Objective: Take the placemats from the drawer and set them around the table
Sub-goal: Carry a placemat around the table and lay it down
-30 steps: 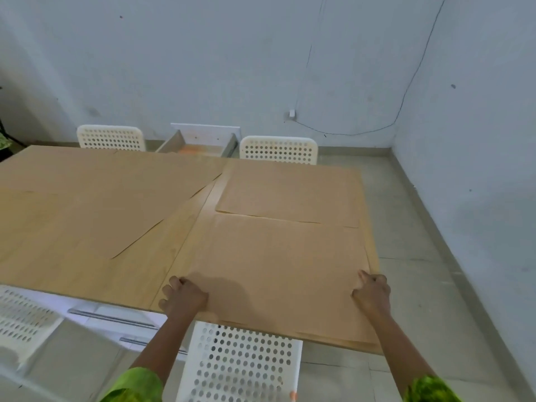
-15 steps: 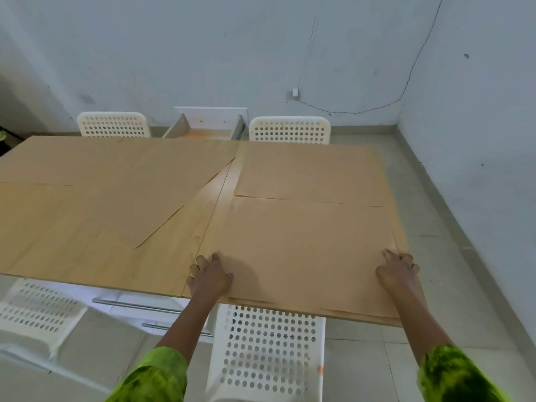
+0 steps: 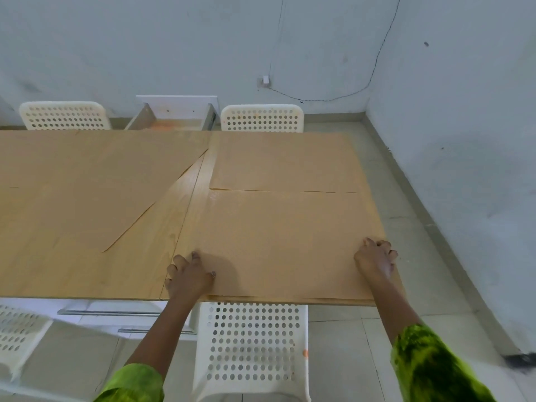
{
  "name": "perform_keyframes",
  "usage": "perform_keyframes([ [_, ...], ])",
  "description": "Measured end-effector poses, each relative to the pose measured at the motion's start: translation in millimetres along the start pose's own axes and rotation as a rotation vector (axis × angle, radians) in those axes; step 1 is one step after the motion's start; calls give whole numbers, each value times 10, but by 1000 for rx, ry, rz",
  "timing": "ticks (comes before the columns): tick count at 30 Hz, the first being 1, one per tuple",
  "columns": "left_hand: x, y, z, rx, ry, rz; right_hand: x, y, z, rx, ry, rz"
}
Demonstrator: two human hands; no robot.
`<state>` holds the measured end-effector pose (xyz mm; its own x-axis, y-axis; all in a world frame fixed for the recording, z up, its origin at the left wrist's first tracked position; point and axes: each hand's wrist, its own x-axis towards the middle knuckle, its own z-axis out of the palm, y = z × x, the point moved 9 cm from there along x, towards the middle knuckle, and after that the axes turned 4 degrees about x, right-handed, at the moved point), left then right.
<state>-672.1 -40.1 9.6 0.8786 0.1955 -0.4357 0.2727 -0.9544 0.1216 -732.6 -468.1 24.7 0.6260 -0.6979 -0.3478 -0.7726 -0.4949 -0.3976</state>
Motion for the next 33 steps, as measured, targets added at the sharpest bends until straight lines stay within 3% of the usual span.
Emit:
perform_keyframes([
  [22, -42, 2, -16, 53, -7, -27, -85, 66, 9, 18, -53, -98],
  [26, -77, 145, -189, 104, 91, -18, -94, -25, -53, 49, 74, -128],
  [30, 152, 928, -419, 154, 255, 286, -66, -692, 144, -1, 90, -364],
  [33, 492, 1601, -369, 183, 181, 569, -48, -1322, 513, -63, -28, -568],
])
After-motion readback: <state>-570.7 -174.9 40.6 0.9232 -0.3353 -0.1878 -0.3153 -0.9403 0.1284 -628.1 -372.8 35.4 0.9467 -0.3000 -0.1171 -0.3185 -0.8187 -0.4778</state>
